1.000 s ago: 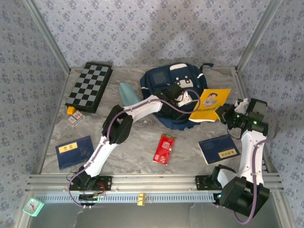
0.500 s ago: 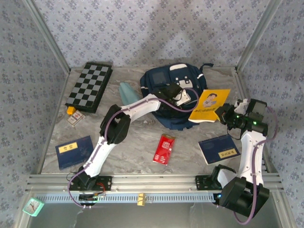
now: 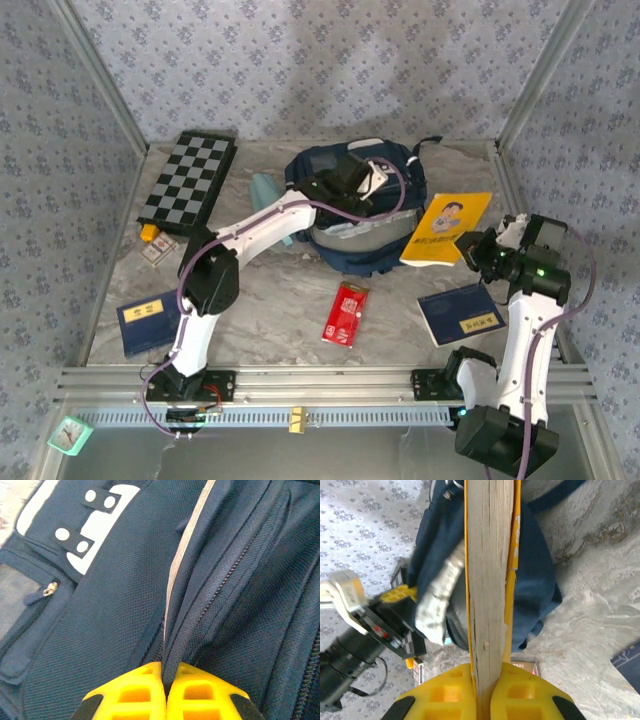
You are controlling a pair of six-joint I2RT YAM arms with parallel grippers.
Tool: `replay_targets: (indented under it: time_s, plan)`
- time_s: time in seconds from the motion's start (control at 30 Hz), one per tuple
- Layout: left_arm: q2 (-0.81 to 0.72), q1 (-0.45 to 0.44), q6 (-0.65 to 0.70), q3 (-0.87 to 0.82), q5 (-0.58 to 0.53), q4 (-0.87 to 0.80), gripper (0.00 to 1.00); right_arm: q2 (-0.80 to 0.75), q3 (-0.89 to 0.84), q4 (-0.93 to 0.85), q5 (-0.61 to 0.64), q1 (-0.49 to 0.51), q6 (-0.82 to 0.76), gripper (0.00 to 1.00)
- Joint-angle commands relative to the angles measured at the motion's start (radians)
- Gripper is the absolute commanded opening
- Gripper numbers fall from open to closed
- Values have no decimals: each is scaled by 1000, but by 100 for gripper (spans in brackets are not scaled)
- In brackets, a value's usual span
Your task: Pack the student bag
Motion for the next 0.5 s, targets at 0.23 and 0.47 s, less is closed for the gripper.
replay_targets:
  time_s: [0.23, 0.47]
  plan:
    - [-81, 27, -46, 144, -65, 82, 0, -23, -124, 147, -36, 263, 71, 0]
    - [-94, 25, 79, 161, 69, 59, 0, 136, -159, 542, -40, 460, 150, 0]
